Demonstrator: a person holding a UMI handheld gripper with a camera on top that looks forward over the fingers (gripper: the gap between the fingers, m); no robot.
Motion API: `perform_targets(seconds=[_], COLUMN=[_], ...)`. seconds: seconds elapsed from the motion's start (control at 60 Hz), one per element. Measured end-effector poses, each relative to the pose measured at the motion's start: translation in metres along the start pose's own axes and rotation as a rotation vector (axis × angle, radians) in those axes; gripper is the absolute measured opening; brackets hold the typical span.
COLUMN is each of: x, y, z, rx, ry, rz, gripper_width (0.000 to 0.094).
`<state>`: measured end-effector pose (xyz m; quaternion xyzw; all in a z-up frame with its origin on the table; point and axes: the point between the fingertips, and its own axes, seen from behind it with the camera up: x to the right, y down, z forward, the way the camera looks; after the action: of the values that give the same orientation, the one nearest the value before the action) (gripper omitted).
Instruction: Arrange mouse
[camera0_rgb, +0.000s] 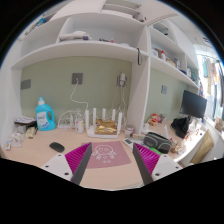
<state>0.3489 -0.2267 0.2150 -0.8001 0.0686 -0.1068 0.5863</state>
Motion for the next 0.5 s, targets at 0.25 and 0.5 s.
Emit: perform_targets(seconds=[0.25, 0.5], x=[-0.017, -0.100], y=[0.047, 0.121], z=[0.004, 0.018], rx=[-0.173, -0.360], ry=[0.026, -0.093], rz=[0.006, -0.100], gripper_width=[0.0846, 0.0850])
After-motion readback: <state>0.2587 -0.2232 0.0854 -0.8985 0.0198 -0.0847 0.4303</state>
